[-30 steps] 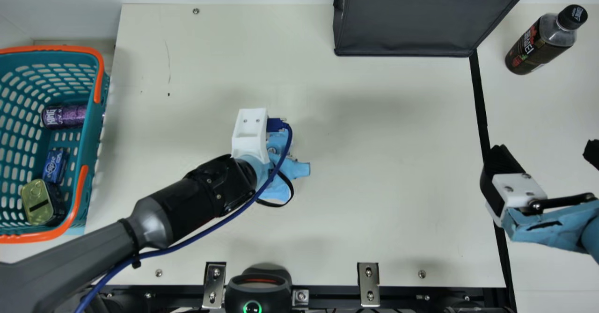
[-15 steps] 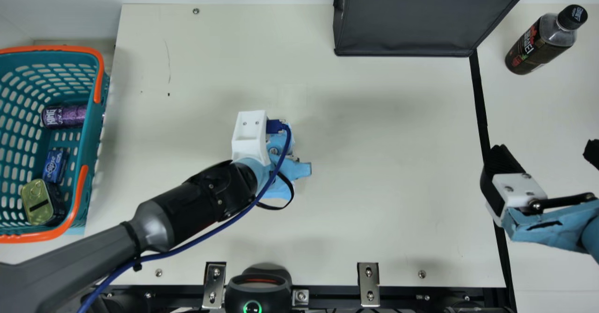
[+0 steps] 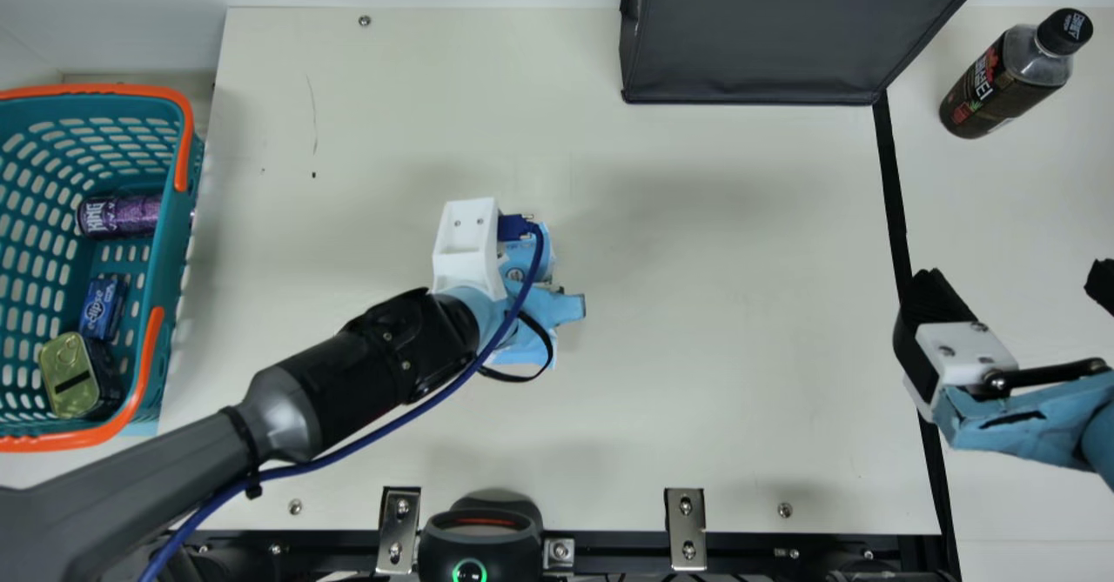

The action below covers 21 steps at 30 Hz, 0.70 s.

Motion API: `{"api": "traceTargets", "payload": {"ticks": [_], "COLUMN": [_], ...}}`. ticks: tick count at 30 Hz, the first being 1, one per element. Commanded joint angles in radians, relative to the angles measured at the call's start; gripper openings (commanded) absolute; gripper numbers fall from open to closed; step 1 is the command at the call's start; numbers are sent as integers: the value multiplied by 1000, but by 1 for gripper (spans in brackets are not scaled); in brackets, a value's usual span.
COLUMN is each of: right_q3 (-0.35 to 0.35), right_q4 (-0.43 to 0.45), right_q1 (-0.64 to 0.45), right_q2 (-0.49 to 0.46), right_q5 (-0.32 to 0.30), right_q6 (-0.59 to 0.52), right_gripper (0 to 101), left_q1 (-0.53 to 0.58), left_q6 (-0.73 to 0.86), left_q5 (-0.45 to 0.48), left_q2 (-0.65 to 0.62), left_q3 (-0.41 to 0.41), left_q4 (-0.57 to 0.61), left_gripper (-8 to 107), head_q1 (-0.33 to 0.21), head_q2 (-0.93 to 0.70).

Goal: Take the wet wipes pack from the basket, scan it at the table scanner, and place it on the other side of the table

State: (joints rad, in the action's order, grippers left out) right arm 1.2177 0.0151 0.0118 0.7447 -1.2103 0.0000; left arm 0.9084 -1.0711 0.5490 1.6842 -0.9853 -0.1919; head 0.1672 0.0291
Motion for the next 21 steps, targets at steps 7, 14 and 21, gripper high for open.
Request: {"api": "traceTargets", "payload": {"ticks": [7, 14, 21], "right_q3": [0, 0, 0], "right_q4": [0, 0, 0], "right_q1": [0, 0, 0], "right_q2": [0, 0, 0], "right_q5": [0, 0, 0], "right_q6": [0, 0, 0], "right_gripper": [95, 95, 95], "left_q1": [-7, -1, 16], "left_q6": [65, 101, 97], "left_q5": [19, 52, 89], "left_q2": [46, 118, 201], "left_q3": [-98, -214, -332], "left_q4": [86, 148, 181], "left_gripper": [-8, -8, -8], "head_q1": [-29, -29, -29], "head_q2": [-2, -2, -2]}}
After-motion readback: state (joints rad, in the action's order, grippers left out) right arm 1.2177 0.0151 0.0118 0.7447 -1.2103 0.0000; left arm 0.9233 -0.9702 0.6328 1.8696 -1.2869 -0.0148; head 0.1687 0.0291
